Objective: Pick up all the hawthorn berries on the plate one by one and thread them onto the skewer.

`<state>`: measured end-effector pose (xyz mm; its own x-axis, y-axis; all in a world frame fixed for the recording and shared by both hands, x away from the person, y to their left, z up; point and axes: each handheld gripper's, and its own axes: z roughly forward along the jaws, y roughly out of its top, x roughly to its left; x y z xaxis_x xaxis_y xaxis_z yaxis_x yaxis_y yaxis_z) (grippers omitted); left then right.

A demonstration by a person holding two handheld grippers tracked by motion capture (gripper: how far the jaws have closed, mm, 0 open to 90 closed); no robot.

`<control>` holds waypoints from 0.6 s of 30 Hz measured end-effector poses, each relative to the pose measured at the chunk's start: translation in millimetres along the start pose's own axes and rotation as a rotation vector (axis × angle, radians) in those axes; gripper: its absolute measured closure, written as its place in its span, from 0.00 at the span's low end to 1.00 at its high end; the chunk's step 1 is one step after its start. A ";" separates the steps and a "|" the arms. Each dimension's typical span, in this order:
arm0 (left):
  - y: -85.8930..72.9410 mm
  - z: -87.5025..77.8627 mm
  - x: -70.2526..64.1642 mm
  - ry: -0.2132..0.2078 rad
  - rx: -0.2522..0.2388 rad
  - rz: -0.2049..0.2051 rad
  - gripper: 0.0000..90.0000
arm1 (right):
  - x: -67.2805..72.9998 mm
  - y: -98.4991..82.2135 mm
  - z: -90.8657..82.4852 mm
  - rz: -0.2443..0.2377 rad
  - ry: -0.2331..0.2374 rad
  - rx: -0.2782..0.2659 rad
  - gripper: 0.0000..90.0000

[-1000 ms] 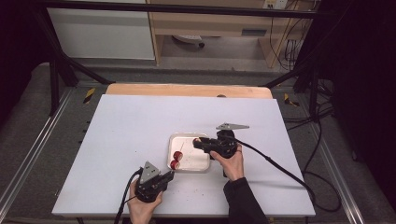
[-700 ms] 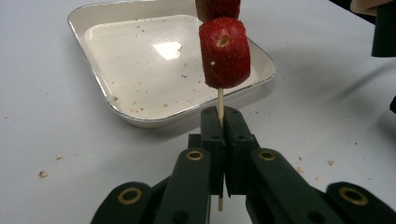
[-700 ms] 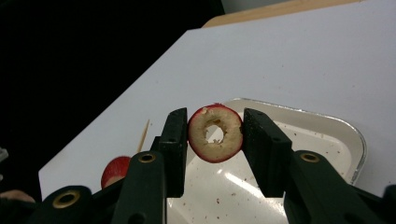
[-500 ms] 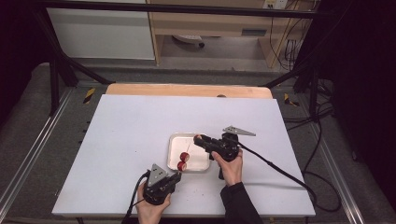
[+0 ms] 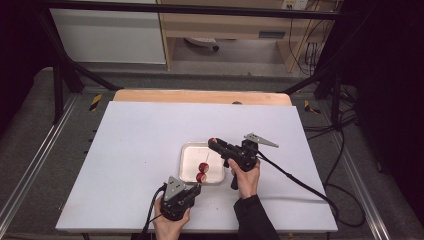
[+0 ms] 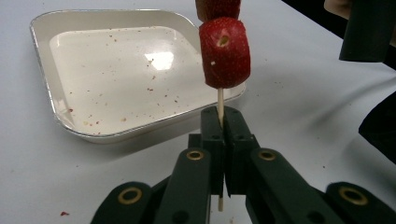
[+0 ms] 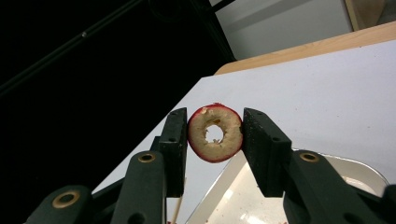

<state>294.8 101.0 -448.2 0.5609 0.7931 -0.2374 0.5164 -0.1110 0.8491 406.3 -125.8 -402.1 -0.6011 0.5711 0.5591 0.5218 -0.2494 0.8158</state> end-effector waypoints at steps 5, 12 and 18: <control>3.3 2.2 -2.4 0.005 -0.015 -0.007 0.98 | 1.4 1.1 -0.9 0.012 0.023 -0.026 0.69; 5.4 7.6 -5.4 0.003 -0.032 -0.015 0.98 | 3.1 1.4 -2.1 0.024 0.038 -0.045 0.69; 6.3 9.2 -5.4 0.008 -0.041 -0.020 0.98 | 4.9 1.6 -3.4 0.036 0.048 -0.056 0.69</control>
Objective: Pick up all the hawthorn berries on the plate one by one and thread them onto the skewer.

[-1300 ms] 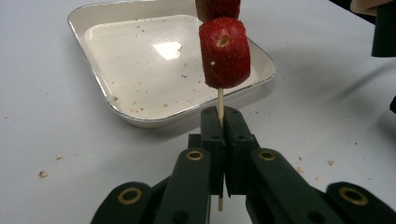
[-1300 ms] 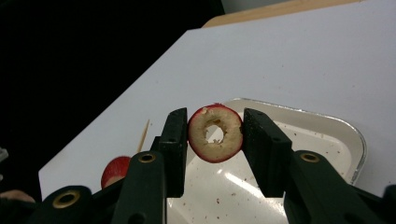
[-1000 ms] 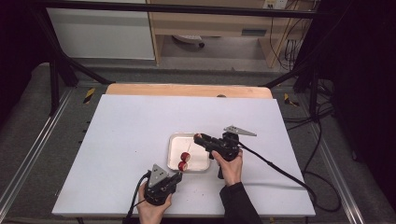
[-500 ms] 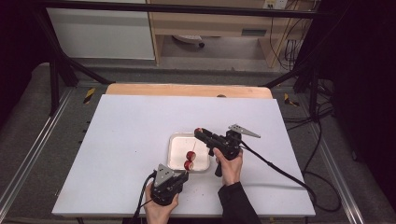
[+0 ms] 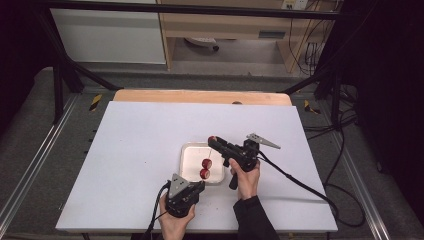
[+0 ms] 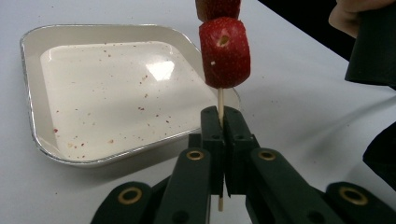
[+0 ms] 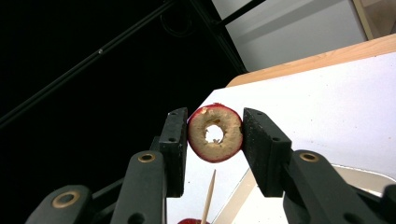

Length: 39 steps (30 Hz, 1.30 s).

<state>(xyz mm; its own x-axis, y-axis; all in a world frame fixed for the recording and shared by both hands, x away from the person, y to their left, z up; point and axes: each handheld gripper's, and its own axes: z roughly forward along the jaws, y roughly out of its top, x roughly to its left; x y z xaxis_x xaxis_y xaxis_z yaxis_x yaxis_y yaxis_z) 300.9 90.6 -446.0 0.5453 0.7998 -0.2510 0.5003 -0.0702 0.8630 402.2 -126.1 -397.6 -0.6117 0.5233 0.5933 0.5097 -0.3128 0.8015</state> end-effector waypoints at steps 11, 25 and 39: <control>1.3 0.0 0.0 -0.002 -0.010 0.000 0.98 | 0.1 -1.6 0.7 0.008 0.008 0.000 0.69; 2.1 1.2 -0.3 0.004 -0.026 -0.015 0.98 | 0.3 -7.7 2.7 0.032 0.021 0.019 0.69; -0.5 3.6 -2.3 0.022 -0.034 -0.007 0.98 | 3.7 -6.9 -0.3 0.068 0.029 0.024 0.69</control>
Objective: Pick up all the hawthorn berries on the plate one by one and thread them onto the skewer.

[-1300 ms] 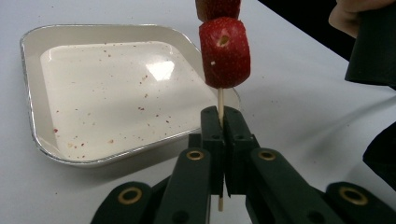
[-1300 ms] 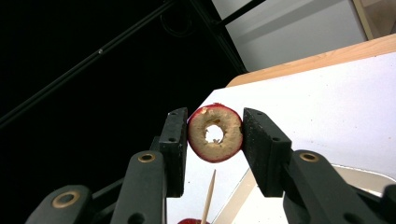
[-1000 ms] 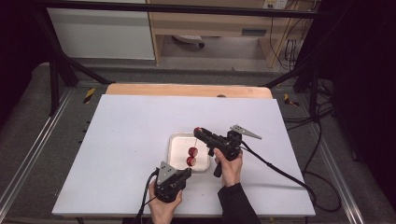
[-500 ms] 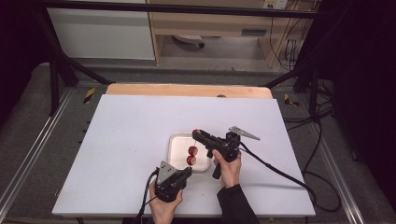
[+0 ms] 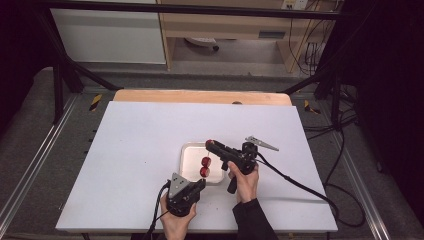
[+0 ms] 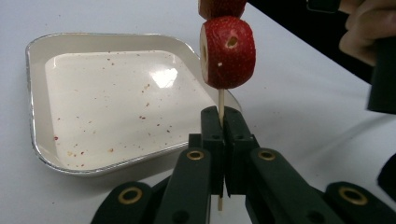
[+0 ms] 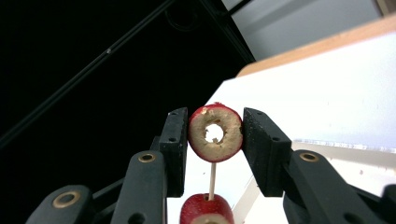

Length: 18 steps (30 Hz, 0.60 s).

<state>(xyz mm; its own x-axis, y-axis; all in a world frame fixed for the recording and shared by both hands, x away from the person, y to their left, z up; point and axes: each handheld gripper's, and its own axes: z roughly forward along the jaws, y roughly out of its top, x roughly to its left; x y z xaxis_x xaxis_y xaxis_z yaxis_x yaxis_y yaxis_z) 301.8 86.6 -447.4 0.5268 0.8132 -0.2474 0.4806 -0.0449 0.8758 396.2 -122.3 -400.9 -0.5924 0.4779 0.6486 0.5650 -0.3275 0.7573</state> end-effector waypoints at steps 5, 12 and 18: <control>-1.4 -1.2 -3.7 -0.001 -0.014 0.000 0.98 | 0.0 1.2 -0.2 0.045 -0.039 0.019 0.69; -0.6 0.6 -1.8 0.005 -0.005 -0.024 0.98 | 0.2 -3.2 1.0 0.045 -0.036 0.030 0.69; 2.3 -2.9 -1.0 -0.012 -0.049 -0.026 0.98 | 1.6 -1.6 -1.4 -0.004 -0.051 0.061 0.69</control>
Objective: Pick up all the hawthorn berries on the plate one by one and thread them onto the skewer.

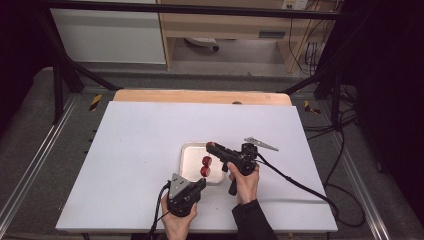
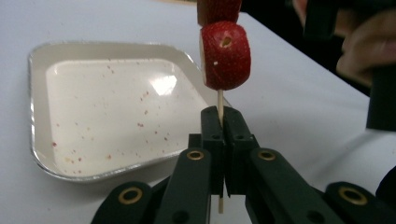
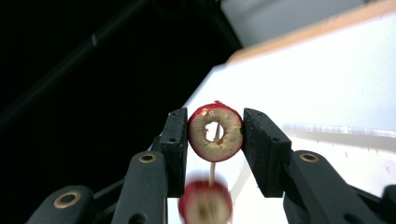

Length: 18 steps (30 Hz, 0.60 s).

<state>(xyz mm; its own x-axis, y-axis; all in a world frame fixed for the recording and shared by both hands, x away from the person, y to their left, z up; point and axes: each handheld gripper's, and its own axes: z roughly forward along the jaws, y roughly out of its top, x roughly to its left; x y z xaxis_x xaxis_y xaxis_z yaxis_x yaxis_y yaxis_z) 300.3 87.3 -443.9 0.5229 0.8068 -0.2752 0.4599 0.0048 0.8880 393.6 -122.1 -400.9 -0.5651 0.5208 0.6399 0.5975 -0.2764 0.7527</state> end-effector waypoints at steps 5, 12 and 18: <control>4.8 1.5 1.7 0.002 0.038 0.005 0.98 | -1.0 -5.7 2.2 -0.034 0.013 0.013 0.69; 2.8 4.1 3.3 0.001 0.052 0.012 0.98 | -1.6 -5.9 1.8 -0.057 0.003 0.027 0.69; 3.4 2.4 7.9 0.005 0.059 0.024 0.98 | -1.2 -1.7 -2.8 -0.118 -0.011 0.048 0.55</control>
<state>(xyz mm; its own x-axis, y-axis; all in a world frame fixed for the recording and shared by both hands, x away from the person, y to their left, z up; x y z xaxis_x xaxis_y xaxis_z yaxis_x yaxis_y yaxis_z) 307.8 92.3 -443.9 0.5310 0.8089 -0.2523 0.4888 -0.0492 0.8710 391.7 -124.5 -402.6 -0.6267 0.5563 0.5457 0.5544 -0.1738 0.8139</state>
